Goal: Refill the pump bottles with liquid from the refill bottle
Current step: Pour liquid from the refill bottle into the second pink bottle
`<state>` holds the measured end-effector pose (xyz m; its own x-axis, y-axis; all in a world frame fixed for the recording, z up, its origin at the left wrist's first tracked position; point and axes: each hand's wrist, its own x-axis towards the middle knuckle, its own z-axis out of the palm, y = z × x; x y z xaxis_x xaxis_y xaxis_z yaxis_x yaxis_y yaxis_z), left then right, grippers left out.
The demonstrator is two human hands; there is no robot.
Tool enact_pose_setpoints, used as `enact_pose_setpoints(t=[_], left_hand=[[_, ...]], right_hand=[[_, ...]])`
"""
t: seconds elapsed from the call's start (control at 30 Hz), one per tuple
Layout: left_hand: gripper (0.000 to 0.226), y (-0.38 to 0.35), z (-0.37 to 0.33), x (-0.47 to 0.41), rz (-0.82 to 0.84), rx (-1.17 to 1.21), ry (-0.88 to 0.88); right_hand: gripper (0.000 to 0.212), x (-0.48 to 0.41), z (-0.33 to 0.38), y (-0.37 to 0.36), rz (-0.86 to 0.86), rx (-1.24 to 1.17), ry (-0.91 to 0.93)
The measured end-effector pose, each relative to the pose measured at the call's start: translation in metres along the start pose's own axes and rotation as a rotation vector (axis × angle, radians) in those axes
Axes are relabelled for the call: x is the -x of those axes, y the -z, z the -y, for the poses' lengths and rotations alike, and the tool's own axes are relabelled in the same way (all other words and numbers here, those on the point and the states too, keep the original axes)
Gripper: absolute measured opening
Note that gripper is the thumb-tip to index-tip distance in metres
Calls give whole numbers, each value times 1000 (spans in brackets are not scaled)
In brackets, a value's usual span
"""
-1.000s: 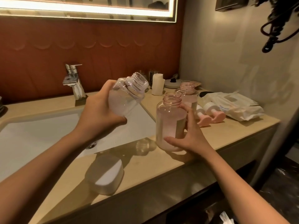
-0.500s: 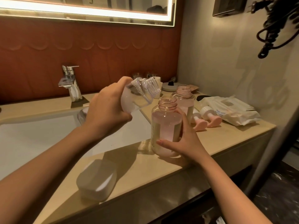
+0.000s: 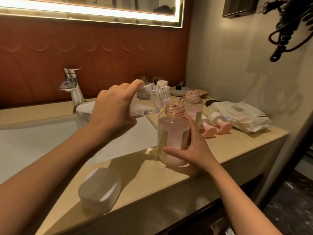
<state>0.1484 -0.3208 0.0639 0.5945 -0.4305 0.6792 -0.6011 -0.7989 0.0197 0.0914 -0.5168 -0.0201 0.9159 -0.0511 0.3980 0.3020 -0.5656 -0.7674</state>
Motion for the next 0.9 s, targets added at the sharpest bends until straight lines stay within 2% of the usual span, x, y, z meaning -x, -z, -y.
enact_pose_setpoints(t=[0.23,0.9], left_hand=[[73,4,4,-6,3,-72,-69],[76,15,4,-16,29,-148,-163]], right_hand=[[97,-1,-1,-1,-7,11,2],[93,-2,-8,-1,-17,-2,37]])
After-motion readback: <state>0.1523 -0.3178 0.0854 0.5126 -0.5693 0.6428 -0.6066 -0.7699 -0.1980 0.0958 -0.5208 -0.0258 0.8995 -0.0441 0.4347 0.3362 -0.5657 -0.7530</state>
